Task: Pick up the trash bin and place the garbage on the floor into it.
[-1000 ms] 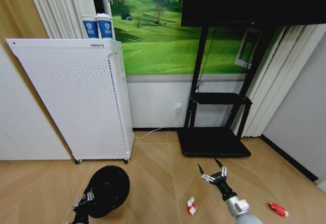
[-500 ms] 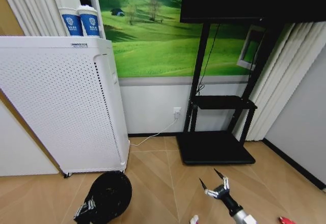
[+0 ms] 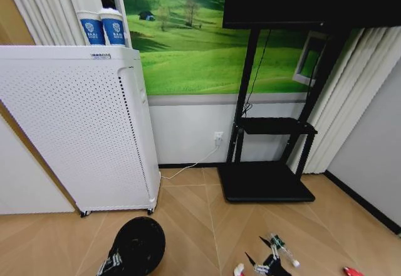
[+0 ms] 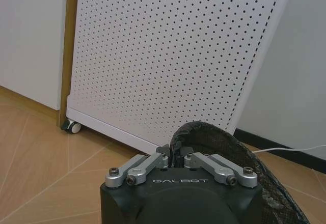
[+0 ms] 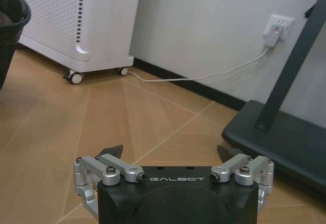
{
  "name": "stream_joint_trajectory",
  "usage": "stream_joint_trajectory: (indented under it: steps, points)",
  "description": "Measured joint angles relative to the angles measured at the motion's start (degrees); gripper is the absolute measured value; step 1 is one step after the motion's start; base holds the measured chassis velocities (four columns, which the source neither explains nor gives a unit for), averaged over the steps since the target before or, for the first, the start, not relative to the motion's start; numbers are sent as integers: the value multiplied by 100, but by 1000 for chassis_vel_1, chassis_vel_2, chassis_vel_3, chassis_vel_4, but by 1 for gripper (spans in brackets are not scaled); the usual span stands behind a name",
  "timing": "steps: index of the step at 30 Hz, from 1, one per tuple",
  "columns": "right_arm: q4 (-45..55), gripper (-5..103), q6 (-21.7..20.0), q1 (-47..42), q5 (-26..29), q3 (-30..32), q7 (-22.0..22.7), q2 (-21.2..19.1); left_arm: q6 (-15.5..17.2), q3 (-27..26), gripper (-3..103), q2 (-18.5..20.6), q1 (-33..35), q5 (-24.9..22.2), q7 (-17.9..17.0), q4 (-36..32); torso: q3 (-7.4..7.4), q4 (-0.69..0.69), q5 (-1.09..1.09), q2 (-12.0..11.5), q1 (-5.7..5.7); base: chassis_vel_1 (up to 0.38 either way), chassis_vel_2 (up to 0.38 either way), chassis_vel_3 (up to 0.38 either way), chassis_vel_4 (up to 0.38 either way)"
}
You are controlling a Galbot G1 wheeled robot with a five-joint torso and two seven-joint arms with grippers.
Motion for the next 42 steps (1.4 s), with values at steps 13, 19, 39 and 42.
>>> stream_joint_trajectory:
  steps: [13,19,39,42]
  points:
    - [-1431,100,170,1229,358,-2039,-335,712,-56,-105,7,30,-172,-91,28,230,0,0,3,0,0,0,0,0,0]
    - [-1957,100,247,1564,636,-2525,-554,928,-59,-55,7,51,-353,-160,71,407,0,-1,0,-1,0,0,0,0,0]
    - [-2716,100,399,1932,1130,-3151,-955,1439,-81,-20,7,132,-514,-330,104,523,0,0,1,-1,0,0,0,0,0]
    - [-2830,93,435,1839,1134,-3157,-1055,1488,-99,-17,7,116,-479,-342,147,484,0,0,1,-1,0,0,0,0,0]
